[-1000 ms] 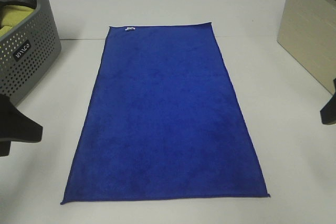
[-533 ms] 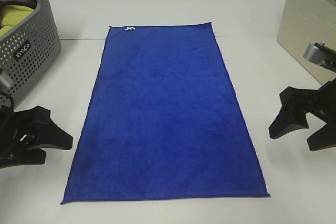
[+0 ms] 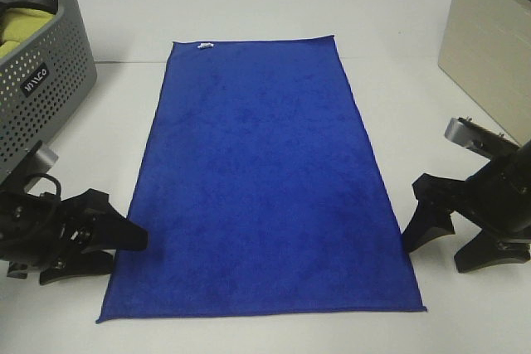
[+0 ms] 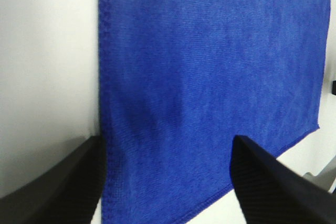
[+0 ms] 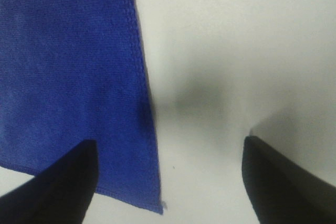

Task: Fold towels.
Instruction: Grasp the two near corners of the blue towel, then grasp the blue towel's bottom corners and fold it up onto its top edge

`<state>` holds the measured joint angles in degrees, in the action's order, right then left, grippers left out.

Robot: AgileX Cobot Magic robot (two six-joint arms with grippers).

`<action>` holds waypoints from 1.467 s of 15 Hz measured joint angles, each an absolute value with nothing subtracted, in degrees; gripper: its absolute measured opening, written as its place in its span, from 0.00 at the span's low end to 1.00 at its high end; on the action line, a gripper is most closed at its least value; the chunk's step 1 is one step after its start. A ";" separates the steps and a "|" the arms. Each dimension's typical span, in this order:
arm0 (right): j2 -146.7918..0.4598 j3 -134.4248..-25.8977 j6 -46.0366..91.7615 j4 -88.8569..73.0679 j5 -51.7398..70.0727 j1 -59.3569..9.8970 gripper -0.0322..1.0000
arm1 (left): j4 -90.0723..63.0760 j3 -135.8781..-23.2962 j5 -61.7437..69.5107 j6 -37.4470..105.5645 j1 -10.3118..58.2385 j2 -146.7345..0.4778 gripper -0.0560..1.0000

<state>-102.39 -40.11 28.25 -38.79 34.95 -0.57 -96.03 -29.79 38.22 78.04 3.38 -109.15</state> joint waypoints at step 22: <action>-92.99 -24.41 23.55 -42.40 29.22 -9.57 0.03 | -99.69 -14.50 33.86 79.41 9.85 -99.06 0.06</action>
